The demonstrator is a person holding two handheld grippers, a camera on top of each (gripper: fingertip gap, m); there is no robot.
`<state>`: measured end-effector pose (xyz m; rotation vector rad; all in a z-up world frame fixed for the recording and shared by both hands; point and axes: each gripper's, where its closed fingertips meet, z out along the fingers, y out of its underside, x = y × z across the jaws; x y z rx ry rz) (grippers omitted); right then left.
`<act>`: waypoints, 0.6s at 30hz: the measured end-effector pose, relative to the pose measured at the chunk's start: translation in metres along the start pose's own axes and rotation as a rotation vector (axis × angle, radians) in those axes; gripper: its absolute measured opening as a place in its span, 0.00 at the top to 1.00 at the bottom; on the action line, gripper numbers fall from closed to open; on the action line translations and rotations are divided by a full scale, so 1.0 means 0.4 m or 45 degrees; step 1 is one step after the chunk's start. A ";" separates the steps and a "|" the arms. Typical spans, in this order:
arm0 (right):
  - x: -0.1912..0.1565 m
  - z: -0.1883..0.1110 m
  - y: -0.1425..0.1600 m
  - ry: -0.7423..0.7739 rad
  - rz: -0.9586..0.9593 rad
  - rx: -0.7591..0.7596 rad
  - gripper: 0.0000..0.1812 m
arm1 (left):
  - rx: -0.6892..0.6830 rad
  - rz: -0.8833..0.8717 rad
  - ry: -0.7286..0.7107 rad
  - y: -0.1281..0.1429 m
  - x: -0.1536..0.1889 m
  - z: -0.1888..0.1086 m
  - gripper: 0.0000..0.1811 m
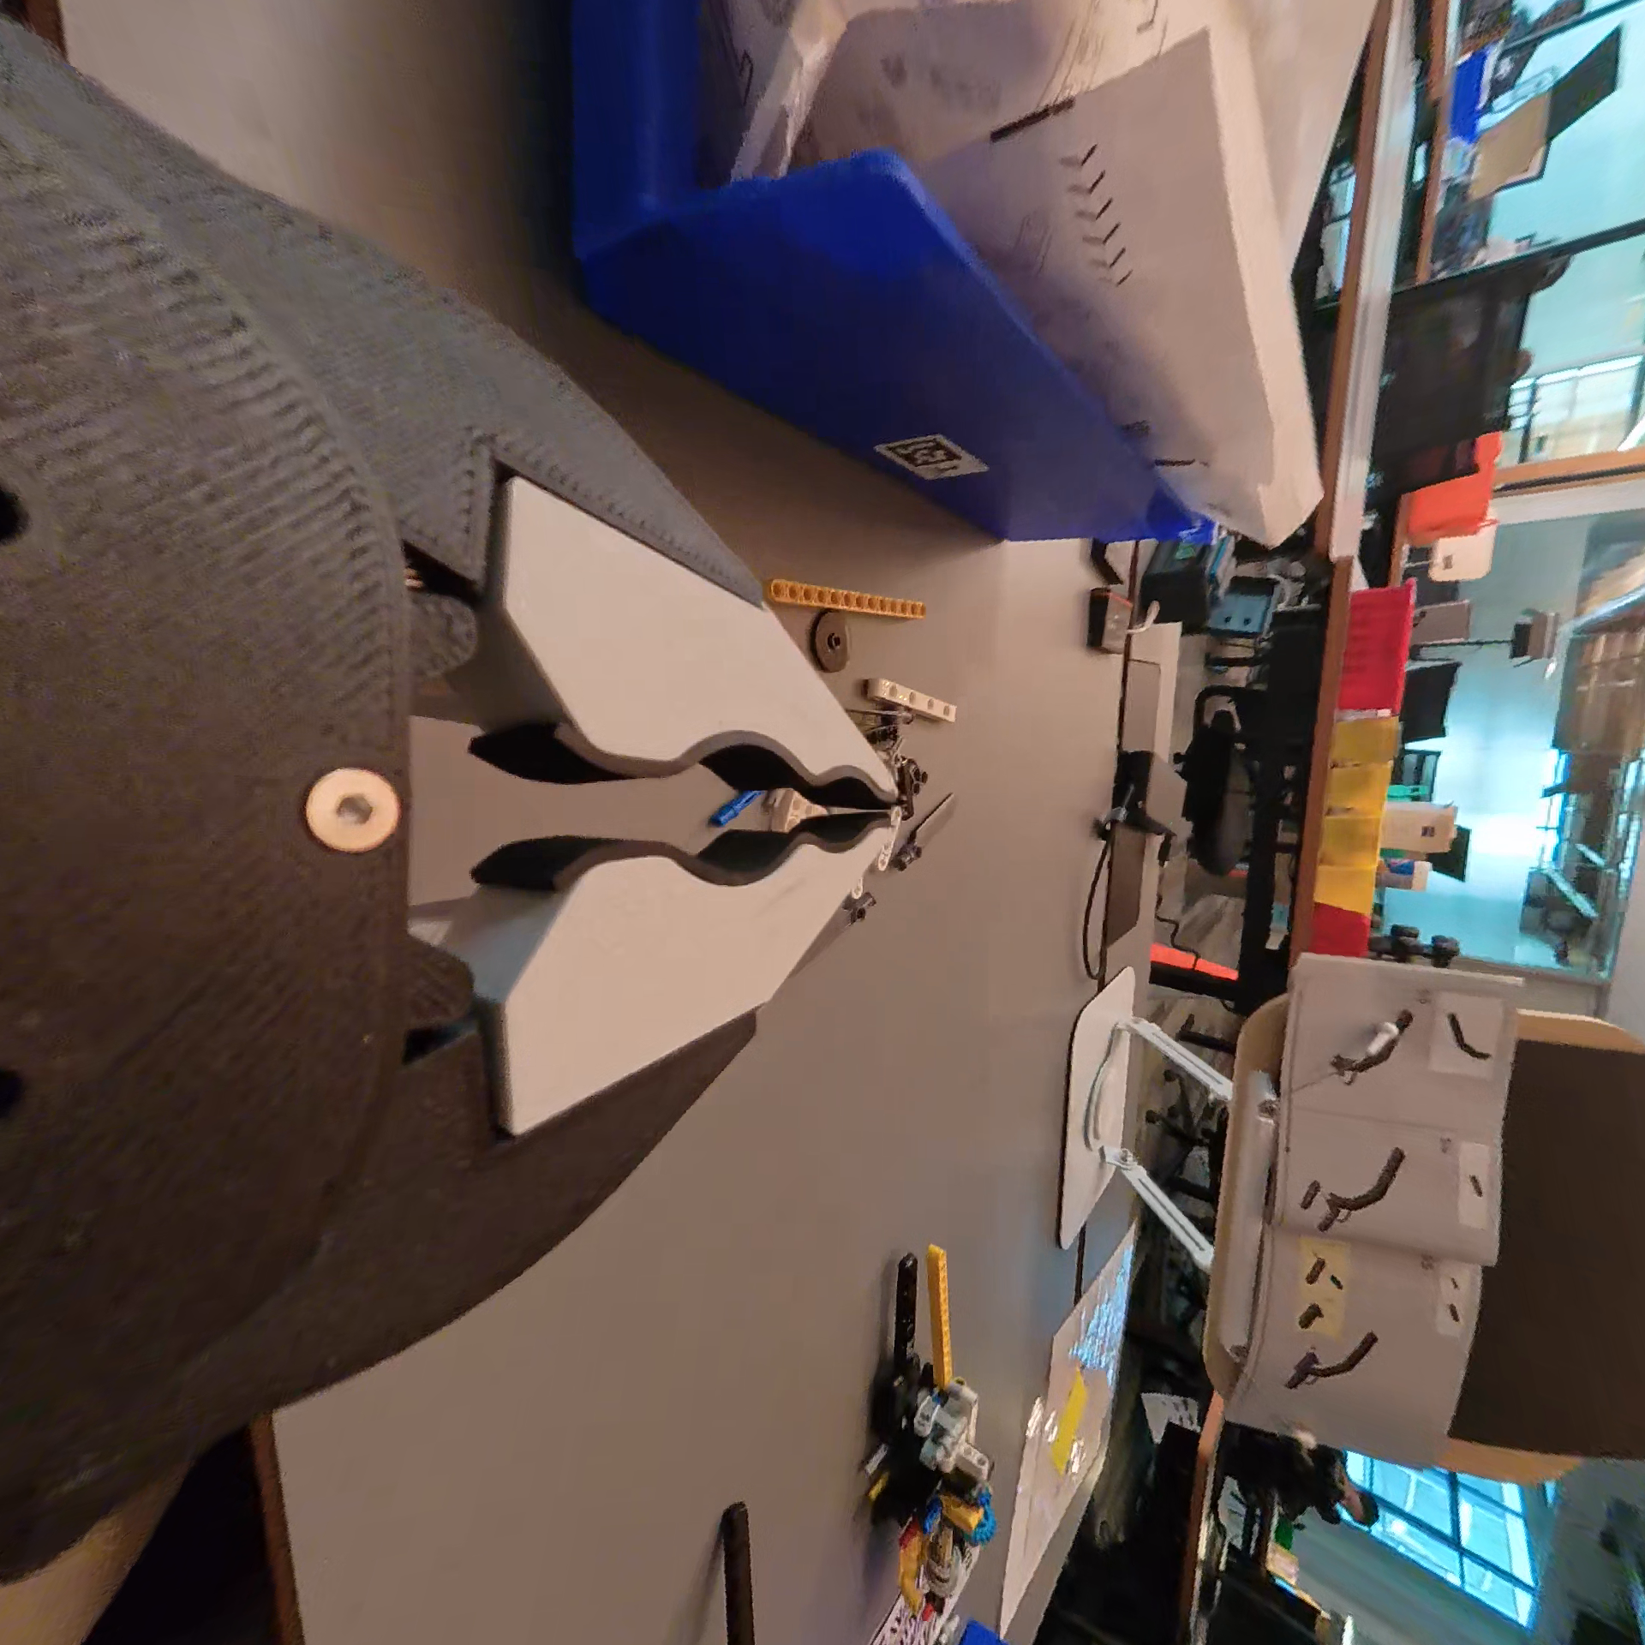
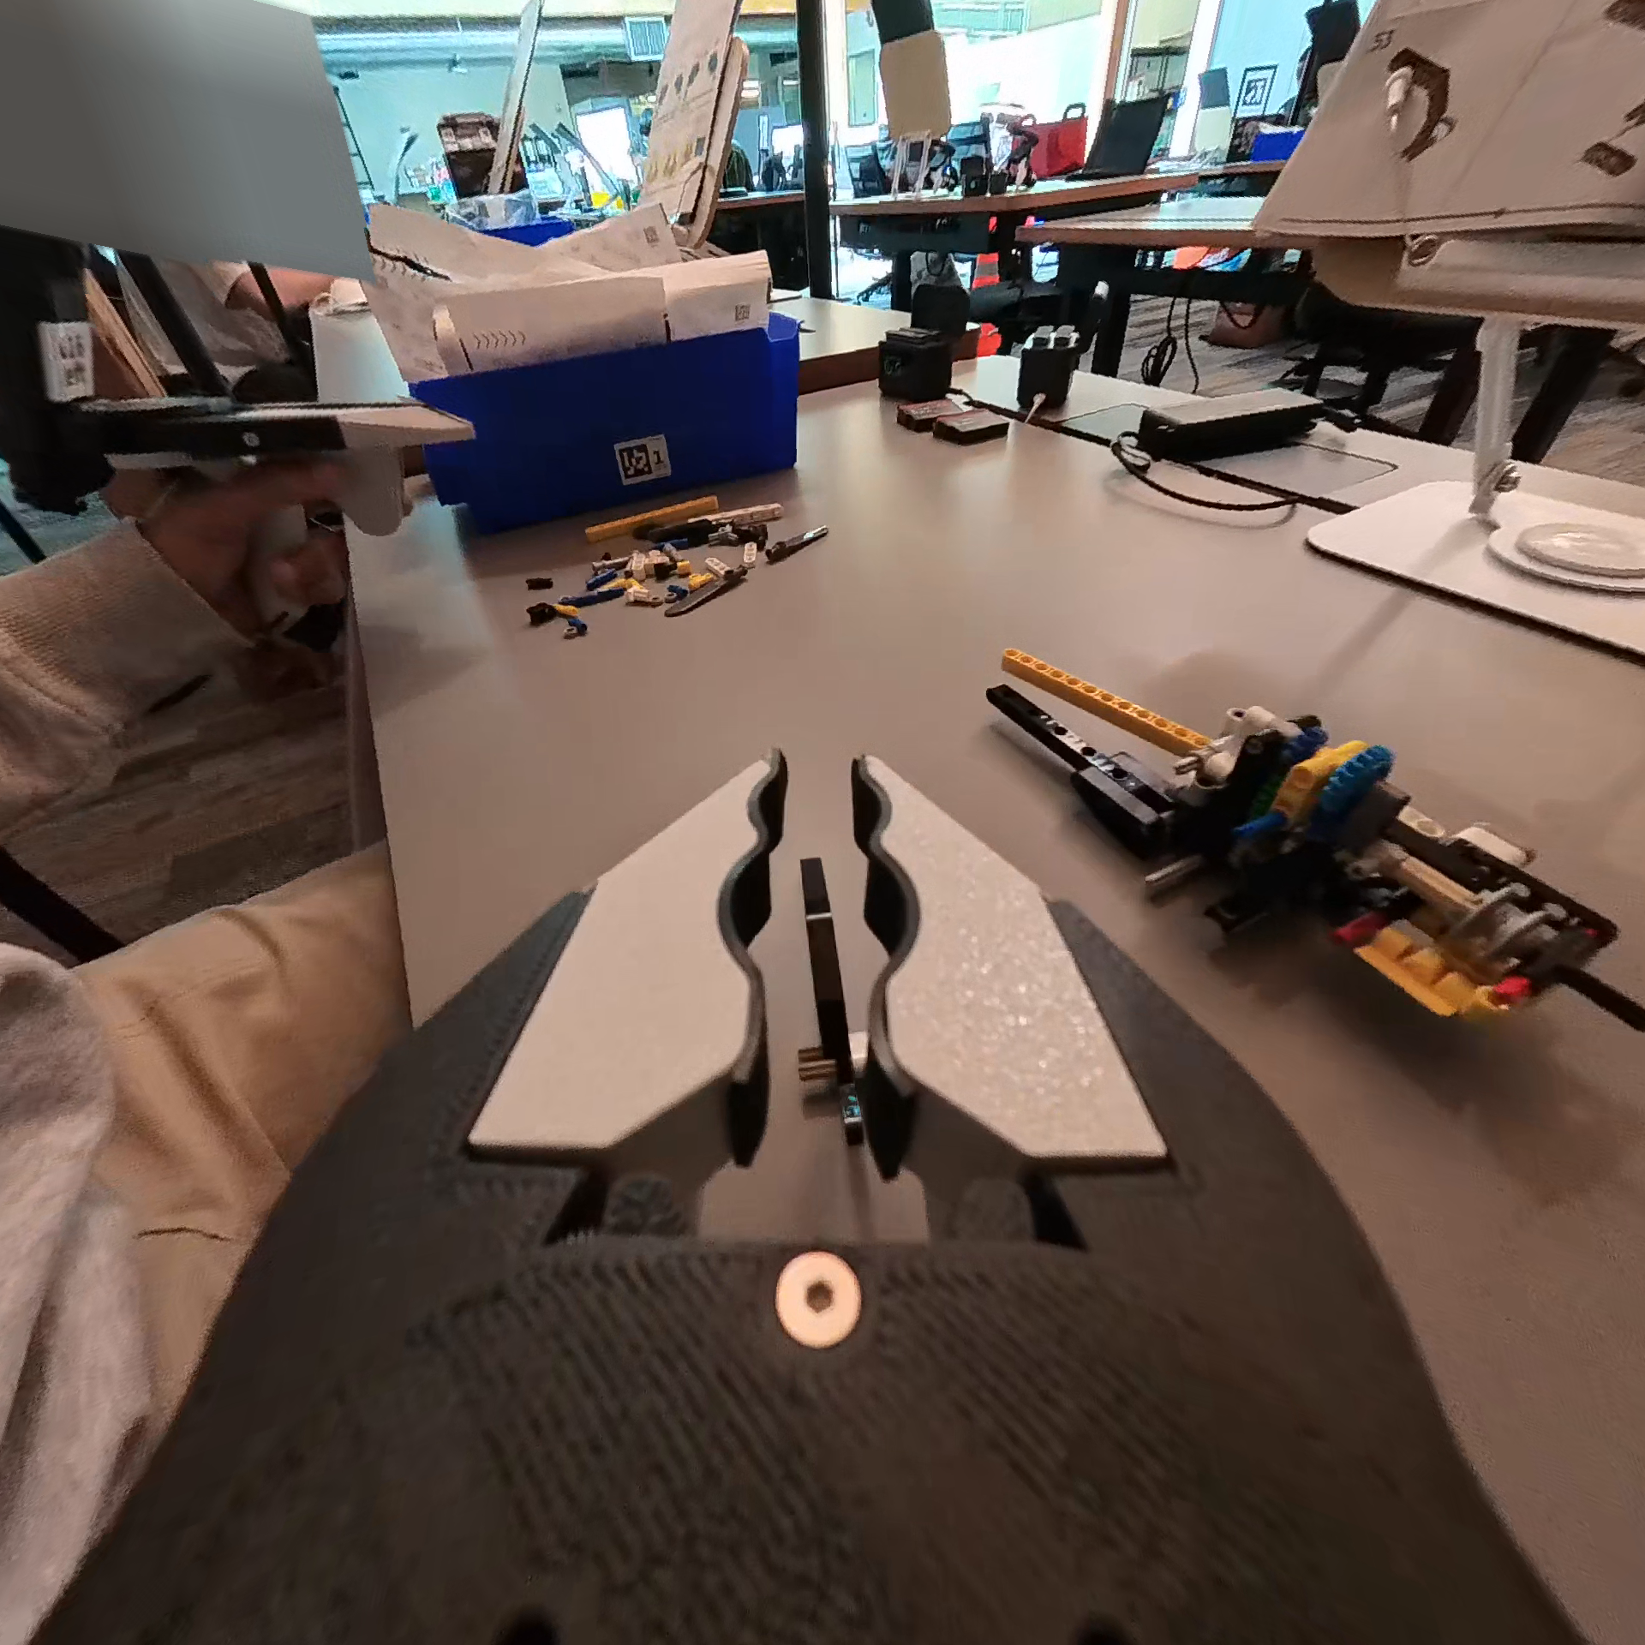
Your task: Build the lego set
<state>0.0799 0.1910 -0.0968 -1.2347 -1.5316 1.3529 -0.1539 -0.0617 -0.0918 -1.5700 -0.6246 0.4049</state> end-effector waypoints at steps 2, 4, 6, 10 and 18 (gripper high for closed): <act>0.001 0.002 0.009 0.001 0.002 -0.012 0.93 | -0.022 -0.018 0.012 0.009 0.001 0.017 1.00; 0.007 0.003 0.022 0.010 0.009 -0.039 0.93 | -0.049 -0.028 0.006 0.018 -0.001 0.031 1.00; 0.007 -0.001 0.027 0.008 0.034 -0.044 0.93 | -0.063 -0.039 -0.017 0.021 -0.007 0.042 1.00; 0.009 -0.019 0.027 0.032 0.043 -0.032 0.93 | -0.095 -0.081 -0.052 0.024 -0.021 0.059 1.00; 0.019 -0.035 0.029 0.053 0.072 -0.026 0.92 | -0.130 -0.293 -0.111 0.037 -0.069 0.084 0.95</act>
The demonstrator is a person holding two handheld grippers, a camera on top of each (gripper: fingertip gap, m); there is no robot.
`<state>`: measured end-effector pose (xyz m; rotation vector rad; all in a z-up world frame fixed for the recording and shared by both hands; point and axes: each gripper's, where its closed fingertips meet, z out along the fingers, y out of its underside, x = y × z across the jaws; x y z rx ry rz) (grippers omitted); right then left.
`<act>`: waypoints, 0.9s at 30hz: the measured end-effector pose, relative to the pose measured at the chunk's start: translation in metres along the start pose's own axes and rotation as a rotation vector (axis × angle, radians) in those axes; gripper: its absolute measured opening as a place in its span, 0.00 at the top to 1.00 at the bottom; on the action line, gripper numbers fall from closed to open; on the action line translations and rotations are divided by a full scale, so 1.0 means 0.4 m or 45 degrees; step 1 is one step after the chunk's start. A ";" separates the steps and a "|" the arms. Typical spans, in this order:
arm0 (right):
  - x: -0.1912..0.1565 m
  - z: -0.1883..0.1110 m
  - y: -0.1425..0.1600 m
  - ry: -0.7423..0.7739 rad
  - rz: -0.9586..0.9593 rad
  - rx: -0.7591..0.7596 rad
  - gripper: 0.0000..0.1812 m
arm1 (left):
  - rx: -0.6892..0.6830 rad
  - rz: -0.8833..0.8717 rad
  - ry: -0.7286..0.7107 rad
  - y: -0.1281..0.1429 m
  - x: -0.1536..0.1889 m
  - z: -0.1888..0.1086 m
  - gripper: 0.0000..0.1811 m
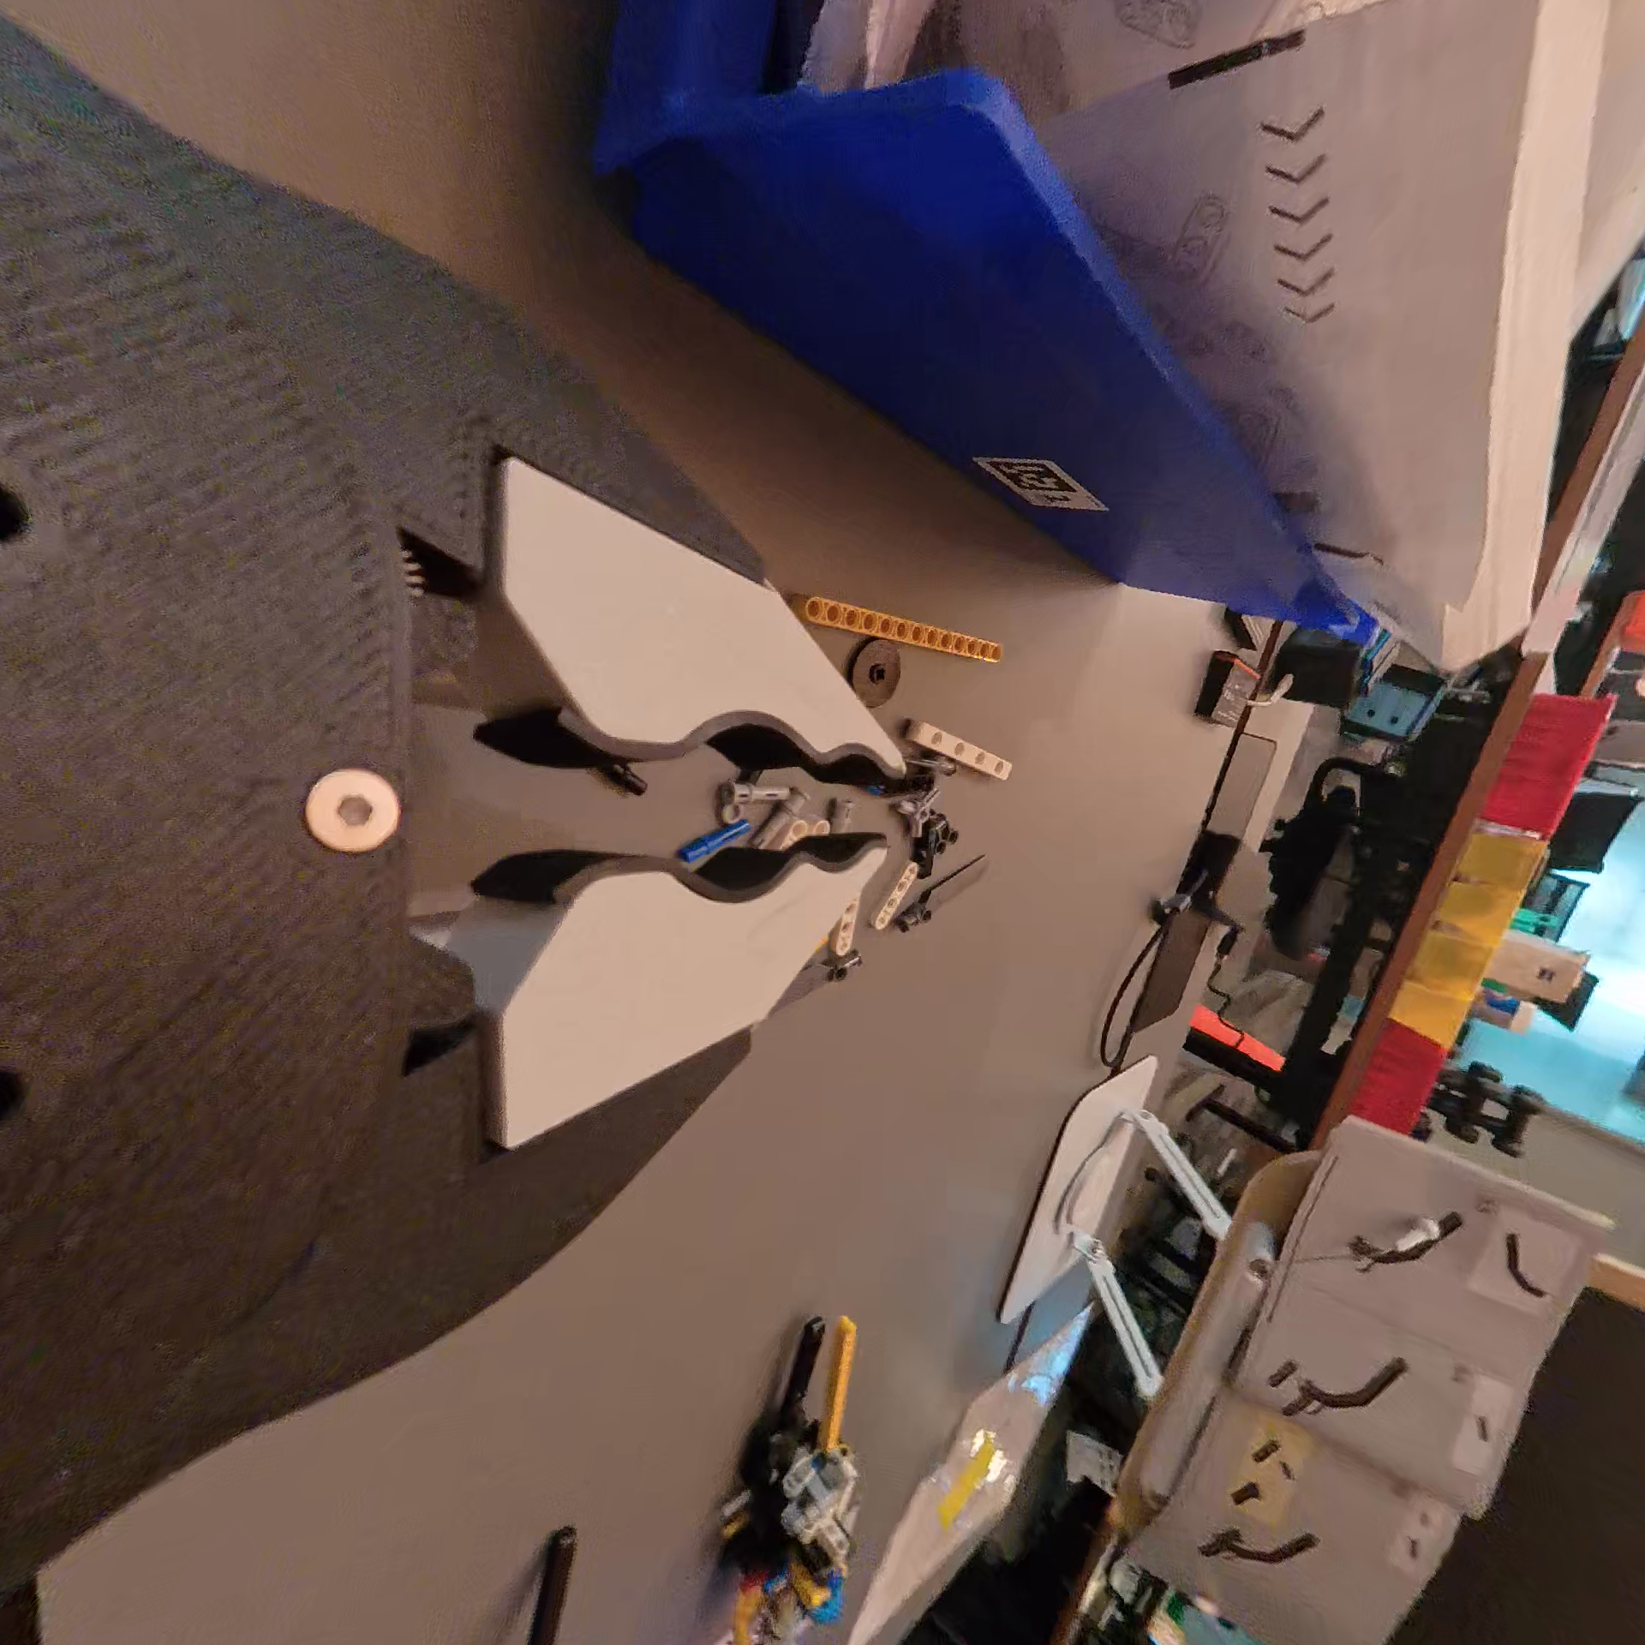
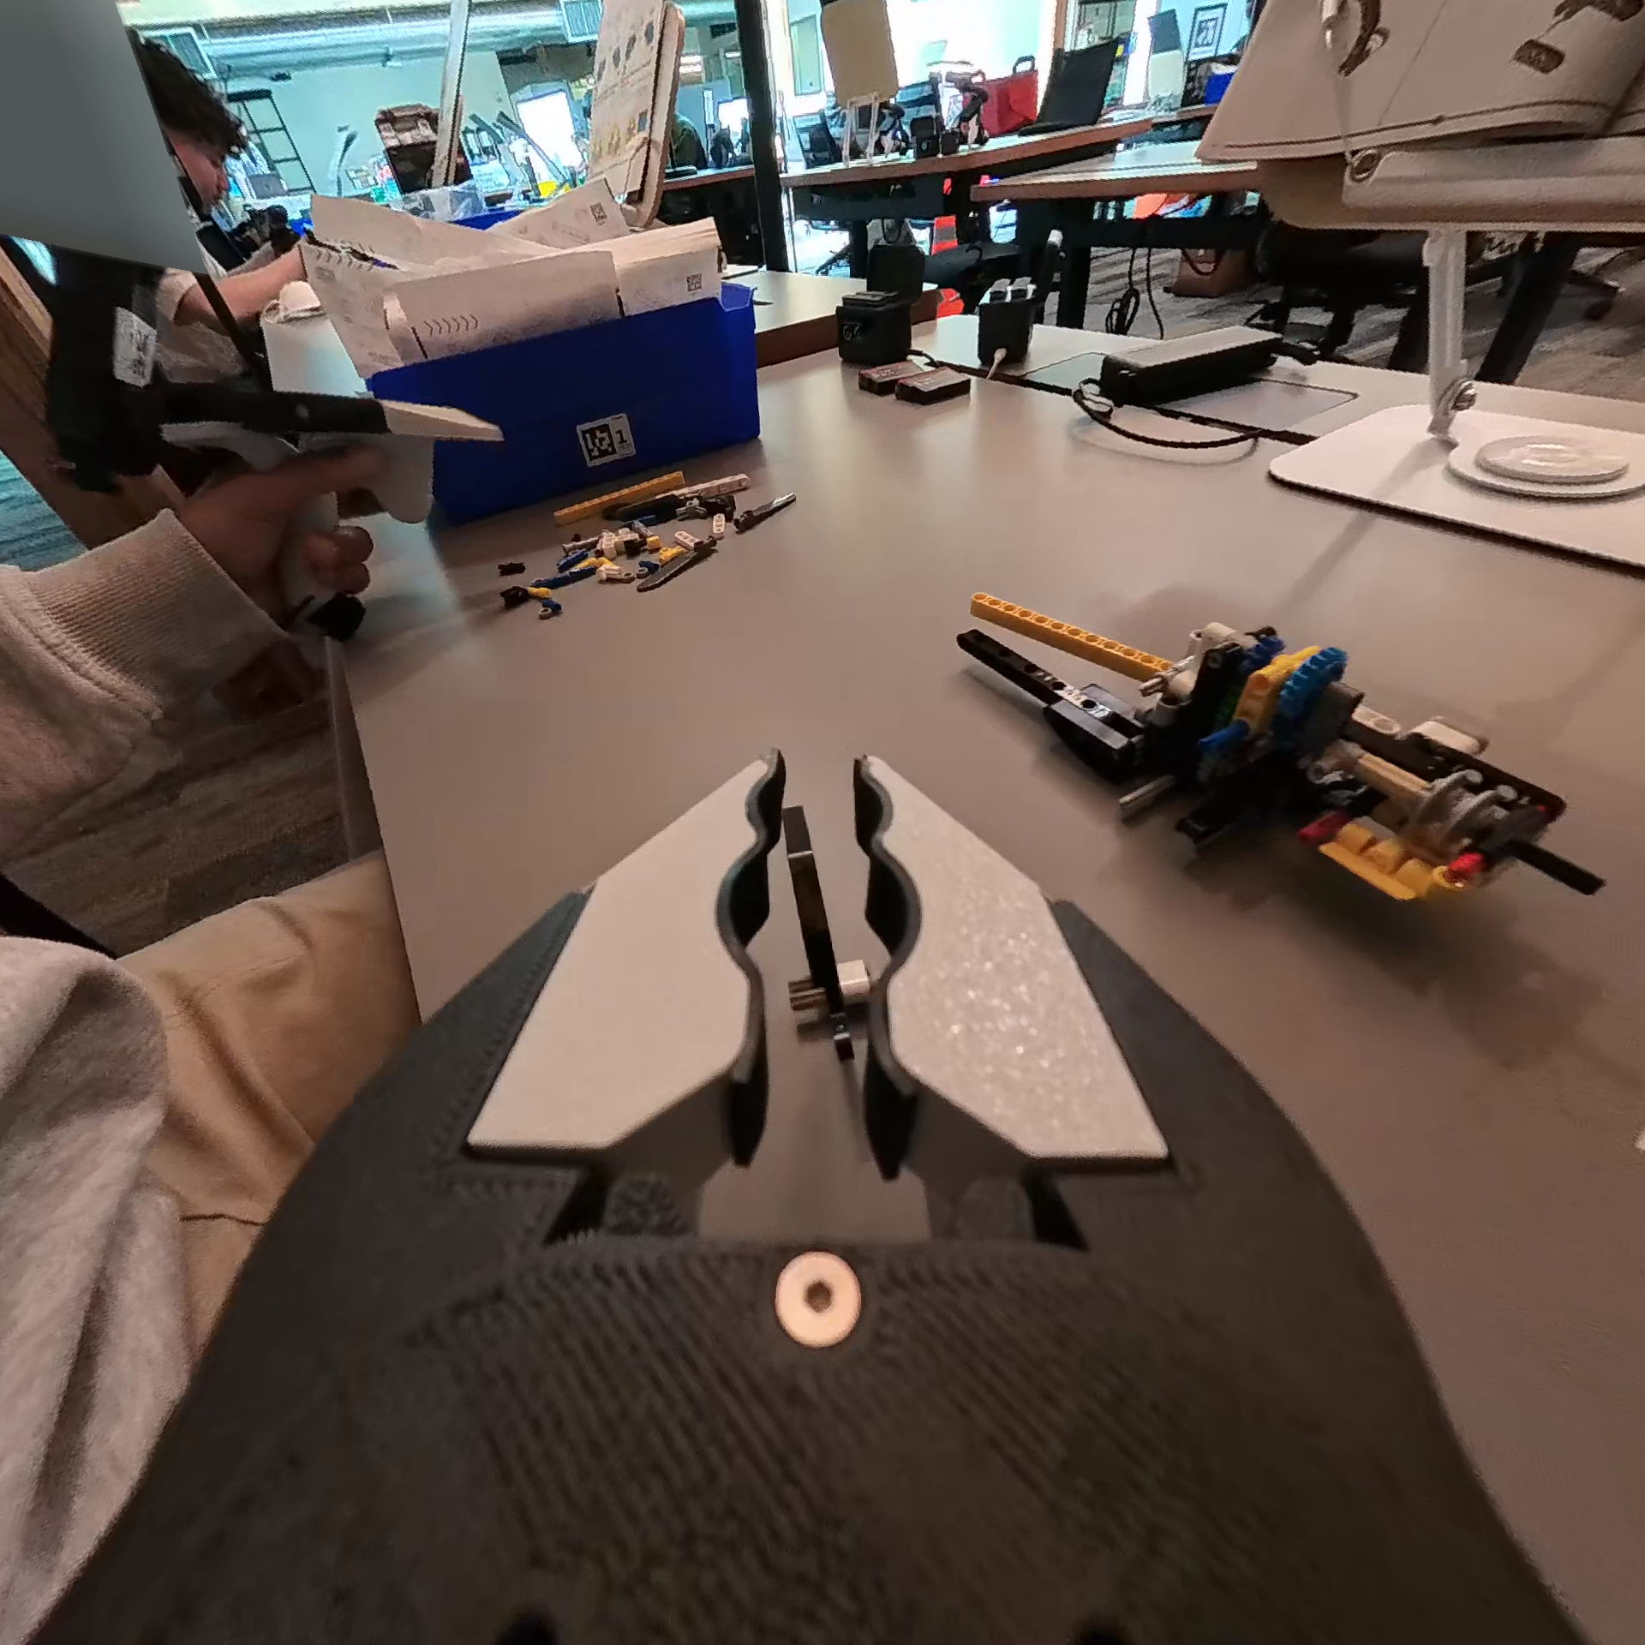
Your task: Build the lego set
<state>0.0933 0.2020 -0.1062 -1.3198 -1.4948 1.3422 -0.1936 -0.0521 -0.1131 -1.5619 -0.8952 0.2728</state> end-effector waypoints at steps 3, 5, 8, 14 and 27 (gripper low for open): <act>0.001 -0.004 0.001 0.007 0.002 -0.002 0.92 | -0.002 -0.042 -0.012 0.001 -0.011 0.001 0.95; 0.000 -0.003 0.003 0.008 -0.004 -0.008 0.92 | 0.002 -0.042 -0.011 0.000 -0.011 0.000 0.95; -0.004 0.000 0.006 0.007 -0.021 -0.019 0.92 | 0.006 -0.031 -0.010 -0.001 -0.009 -0.001 0.93; -0.004 0.002 0.009 0.002 -0.016 -0.030 0.92 | 0.016 -0.021 -0.005 -0.002 -0.007 -0.008 0.90; -0.012 0.023 0.009 -0.087 0.103 -0.047 0.89 | 0.055 0.113 -0.009 -0.001 -0.003 -0.047 0.88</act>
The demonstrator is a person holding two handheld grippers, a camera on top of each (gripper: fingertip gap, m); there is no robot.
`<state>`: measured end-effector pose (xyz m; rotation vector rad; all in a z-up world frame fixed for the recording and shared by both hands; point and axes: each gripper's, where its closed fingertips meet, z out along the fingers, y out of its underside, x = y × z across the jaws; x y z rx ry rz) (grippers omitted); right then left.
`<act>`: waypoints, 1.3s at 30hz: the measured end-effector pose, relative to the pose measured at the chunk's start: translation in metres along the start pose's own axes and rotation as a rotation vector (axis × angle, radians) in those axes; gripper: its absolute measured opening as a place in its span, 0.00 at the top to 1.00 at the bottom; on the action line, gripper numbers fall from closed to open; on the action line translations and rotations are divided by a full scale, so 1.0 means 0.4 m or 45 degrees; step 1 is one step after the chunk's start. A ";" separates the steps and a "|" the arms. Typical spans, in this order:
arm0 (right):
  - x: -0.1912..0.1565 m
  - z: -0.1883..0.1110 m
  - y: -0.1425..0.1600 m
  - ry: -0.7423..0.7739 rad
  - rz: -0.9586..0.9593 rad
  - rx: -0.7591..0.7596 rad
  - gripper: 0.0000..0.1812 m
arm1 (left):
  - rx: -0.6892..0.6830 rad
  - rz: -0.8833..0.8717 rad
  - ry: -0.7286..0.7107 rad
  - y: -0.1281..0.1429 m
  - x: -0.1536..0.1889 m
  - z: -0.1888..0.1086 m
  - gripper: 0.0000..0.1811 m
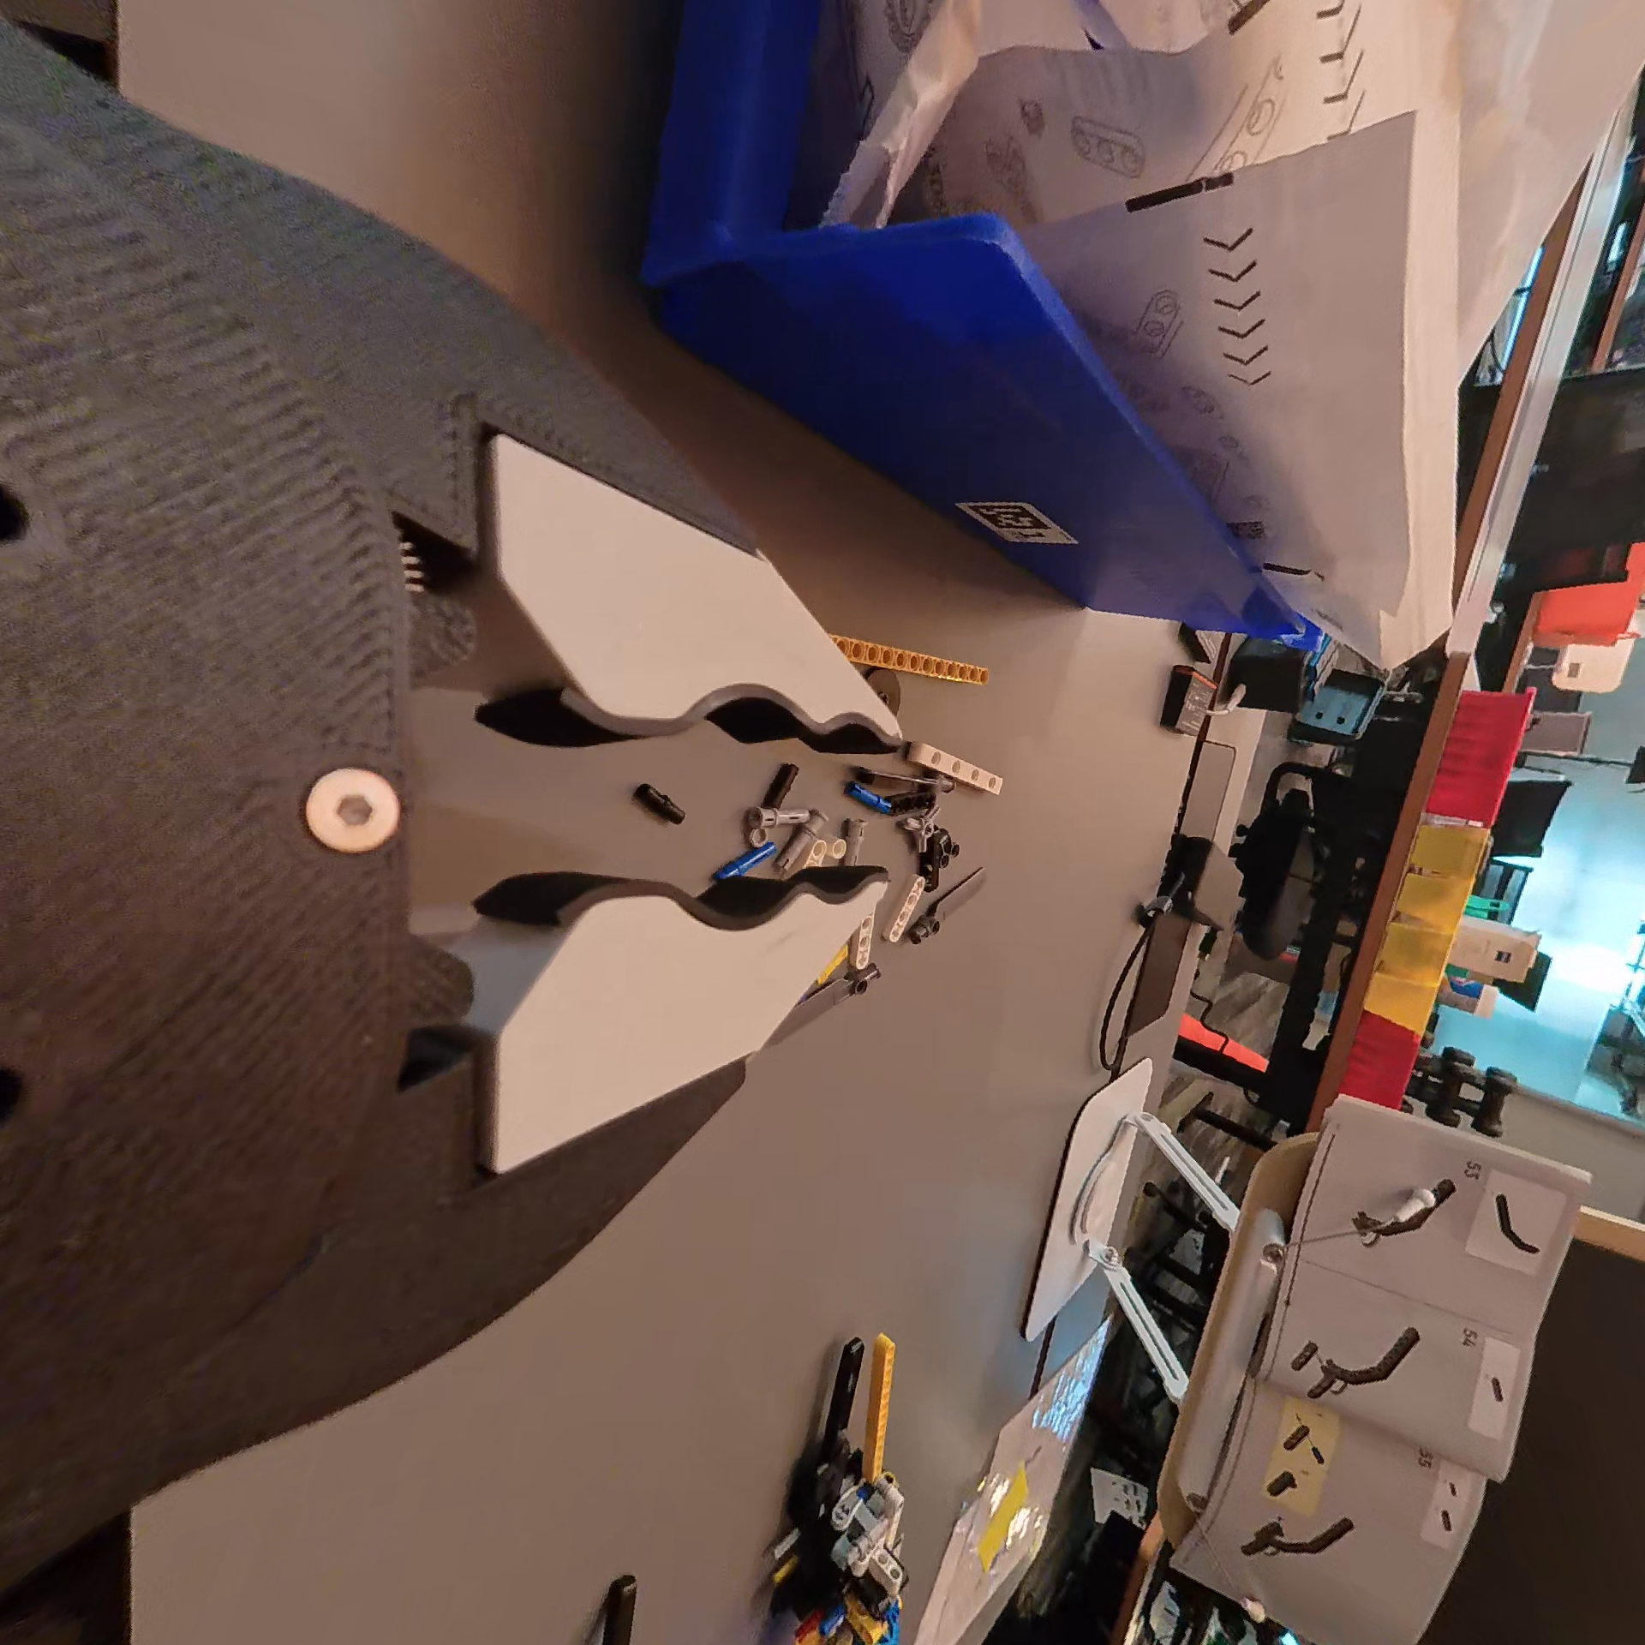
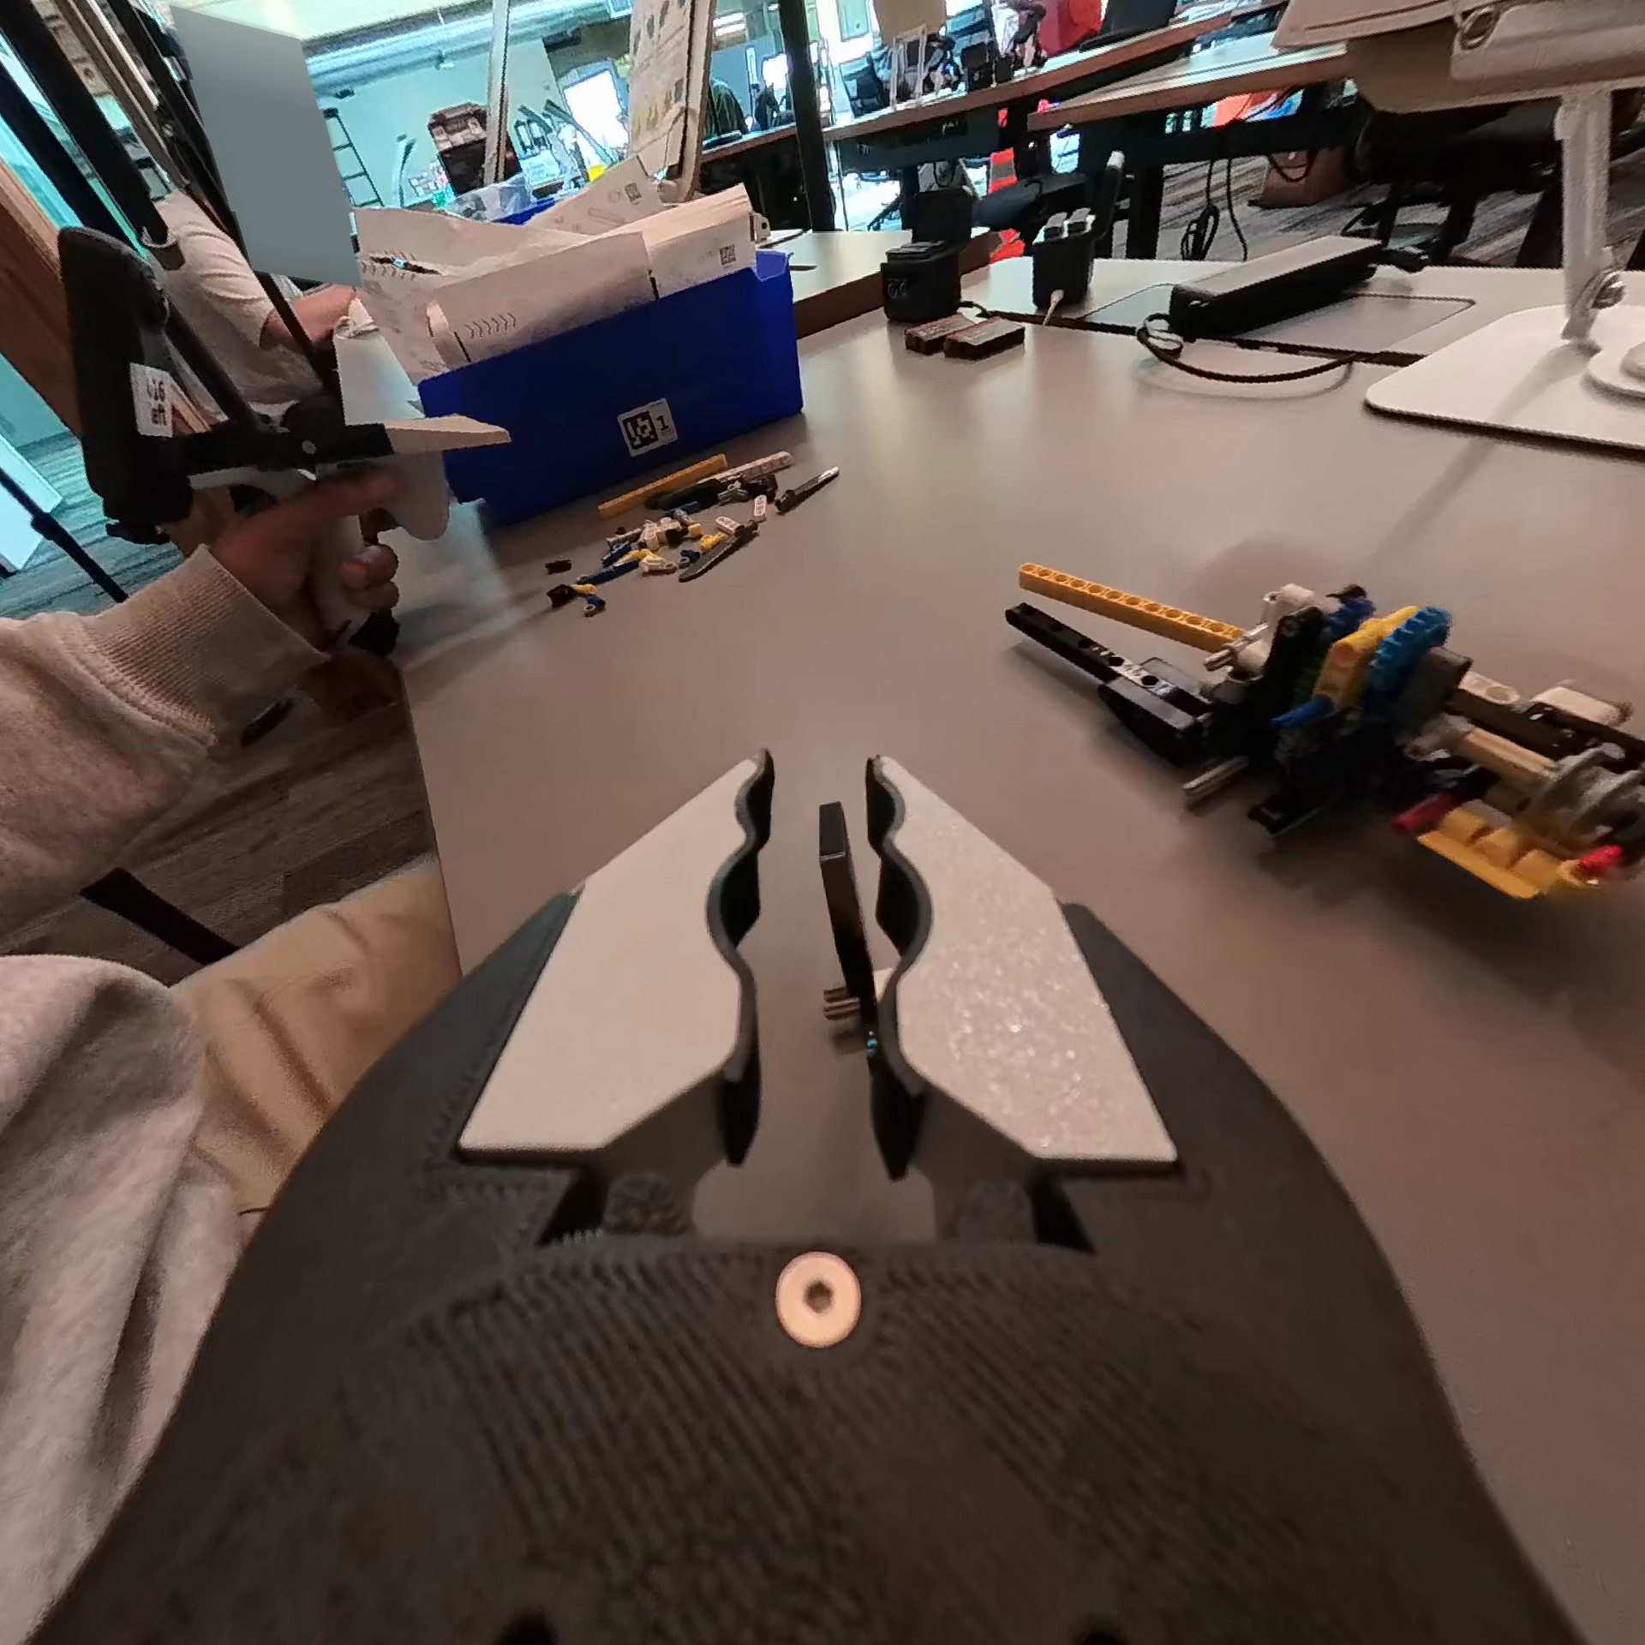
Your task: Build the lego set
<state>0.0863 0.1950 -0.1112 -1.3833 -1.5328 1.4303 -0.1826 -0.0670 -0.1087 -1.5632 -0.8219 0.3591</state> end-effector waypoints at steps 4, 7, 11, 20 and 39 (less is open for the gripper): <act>0.000 0.003 -0.006 -0.014 0.023 0.015 0.89 | -0.032 -0.003 0.005 0.015 -0.001 -0.001 0.87; -0.002 0.010 -0.006 -0.037 0.049 0.012 0.89 | -0.023 0.001 -0.002 0.013 -0.004 -0.011 0.87; -0.008 0.017 -0.002 -0.040 0.028 -0.006 0.89 | -0.013 -0.010 -0.010 0.009 -0.012 -0.018 0.87; -0.010 0.018 0.000 -0.039 0.018 -0.011 0.89 | -0.025 0.006 0.007 0.015 0.002 -0.014 0.87; -0.016 0.014 -0.002 -0.051 0.014 0.002 0.89 | -0.041 0.015 0.020 0.023 0.014 -0.005 0.87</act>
